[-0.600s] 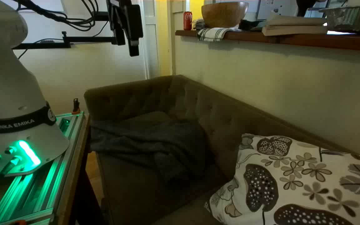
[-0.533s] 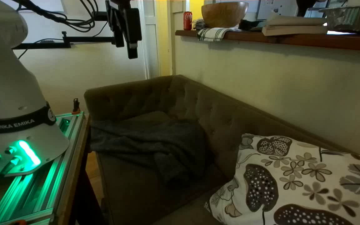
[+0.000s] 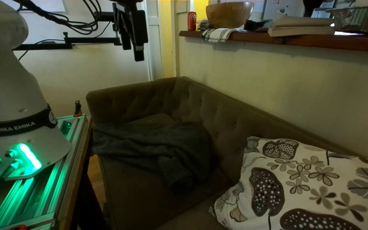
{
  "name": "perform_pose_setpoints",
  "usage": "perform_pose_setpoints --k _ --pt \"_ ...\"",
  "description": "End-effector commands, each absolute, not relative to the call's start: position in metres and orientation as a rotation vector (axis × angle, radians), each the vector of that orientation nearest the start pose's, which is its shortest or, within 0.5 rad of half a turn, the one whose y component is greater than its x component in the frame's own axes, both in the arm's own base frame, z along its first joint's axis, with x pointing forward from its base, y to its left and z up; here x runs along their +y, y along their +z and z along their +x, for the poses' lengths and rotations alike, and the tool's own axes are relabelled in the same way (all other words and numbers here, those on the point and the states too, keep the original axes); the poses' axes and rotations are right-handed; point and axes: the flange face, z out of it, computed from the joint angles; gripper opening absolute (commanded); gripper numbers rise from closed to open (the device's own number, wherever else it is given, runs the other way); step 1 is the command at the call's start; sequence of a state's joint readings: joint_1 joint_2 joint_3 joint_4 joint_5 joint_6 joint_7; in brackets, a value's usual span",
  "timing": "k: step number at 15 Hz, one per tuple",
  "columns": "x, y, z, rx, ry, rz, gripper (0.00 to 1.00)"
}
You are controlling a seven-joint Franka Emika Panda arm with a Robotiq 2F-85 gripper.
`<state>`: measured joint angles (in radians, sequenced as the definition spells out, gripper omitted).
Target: Pick up the book from the counter and place it on the right side of the sofa.
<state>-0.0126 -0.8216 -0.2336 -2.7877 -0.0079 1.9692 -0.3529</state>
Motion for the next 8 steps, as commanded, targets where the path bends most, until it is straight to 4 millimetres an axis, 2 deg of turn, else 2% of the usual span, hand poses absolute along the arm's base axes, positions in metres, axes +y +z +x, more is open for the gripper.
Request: perform_pose_setpoints --k 1,4,8 --pt "-0.064 0.419 0.347 -0.02 -0.092 -3.03 1.0" --pt "-0.06 0.422 0.401 0.224 -0.152 -3.007 1.0" --pt "-0.06 0.448 0.473 0.426 -0.226 -2.922 1.0"
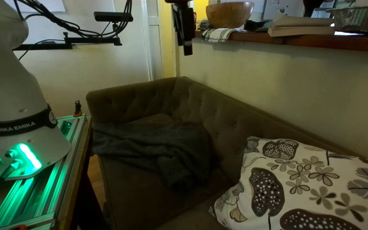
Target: Pick up the book from the counter and place it on the right side of the sofa.
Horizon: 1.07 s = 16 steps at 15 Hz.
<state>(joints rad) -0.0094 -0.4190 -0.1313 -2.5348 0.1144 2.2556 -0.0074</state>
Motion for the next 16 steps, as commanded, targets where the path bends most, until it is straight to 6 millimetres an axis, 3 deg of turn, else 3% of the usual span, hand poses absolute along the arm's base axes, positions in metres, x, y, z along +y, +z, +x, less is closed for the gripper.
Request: perform_pose_setpoints --k 1,6,7,9,16 --pt "-0.063 0.458 0.488 0.463 -0.242 -2.885 1.0" --pt "-0.08 0.494 0.568 0.597 -0.375 -2.793 1.0" --pt "-0.074 0.488 0.531 0.544 -0.365 -2.831 1.0" --pt "-0.076 0.487 0.541 0.548 -0.368 -2.833 1.0" --pt "-0.075 0.485 0.538 0.546 -0.361 -2.834 1.0"
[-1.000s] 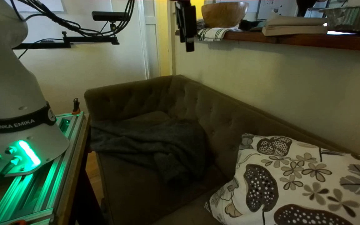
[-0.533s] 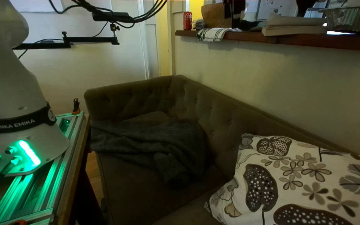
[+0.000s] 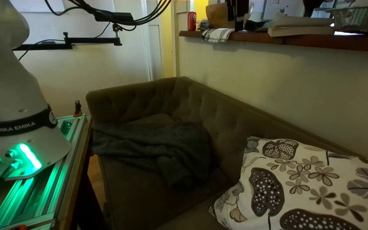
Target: Pick up the book from the counter and place it on the right side of the sofa.
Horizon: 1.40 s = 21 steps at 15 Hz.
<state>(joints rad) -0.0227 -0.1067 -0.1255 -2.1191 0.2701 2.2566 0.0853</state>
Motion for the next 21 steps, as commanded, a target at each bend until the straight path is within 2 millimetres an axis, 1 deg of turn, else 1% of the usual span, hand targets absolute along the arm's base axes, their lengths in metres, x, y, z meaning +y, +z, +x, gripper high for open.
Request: perform_pose_setpoints --k 1,4,9,12,14,17,21 --pt "-0.075 0.485 0.538 0.546 -0.361 -2.834 1.0" --pt "-0.068 0.482 0.541 0.552 -0.345 -2.822 1.0" --pt "-0.052 0.486 0.562 0.63 -0.351 -2.783 1.0" --pt "-0.047 0.49 0.574 0.684 -0.371 -2.759 1.0" --pt "-0.048 0.493 0.582 0.724 -0.392 -2.741 1.0" --pt "-0.056 0.496 0.6 0.799 -0.45 -2.699 1.0" --pt "-0.067 0.498 0.635 0.903 -0.498 -2.567 1.0"
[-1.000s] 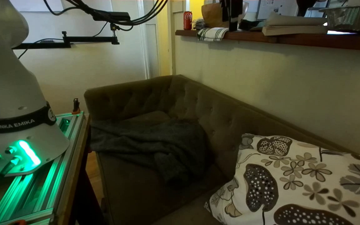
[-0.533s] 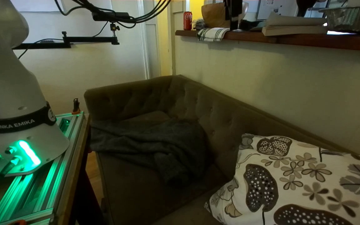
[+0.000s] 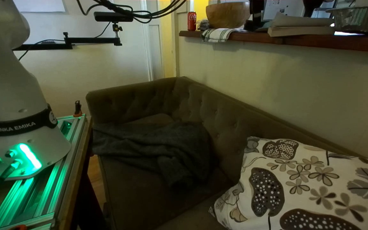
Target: Pick up the book from the counter and place it on the right side of the sofa.
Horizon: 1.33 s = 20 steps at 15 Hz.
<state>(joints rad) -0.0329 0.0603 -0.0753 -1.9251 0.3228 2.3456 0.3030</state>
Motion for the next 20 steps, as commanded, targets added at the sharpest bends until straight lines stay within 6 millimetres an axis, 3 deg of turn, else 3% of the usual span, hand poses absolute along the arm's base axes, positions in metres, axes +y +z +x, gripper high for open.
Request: perform_pose_setpoints --k 1,7,11,15,20 --pt "-0.068 0.497 0.646 0.926 -0.511 -2.517 1.0" --pt "-0.063 0.494 0.698 0.976 -0.556 -2.338 1.0" --pt "-0.048 0.493 0.725 0.981 -0.578 -2.29 1.0" --pt "-0.037 0.491 0.747 1.014 -0.58 -2.275 1.0" --pt "-0.037 0.477 0.763 1.086 -0.552 -2.261 1.0"
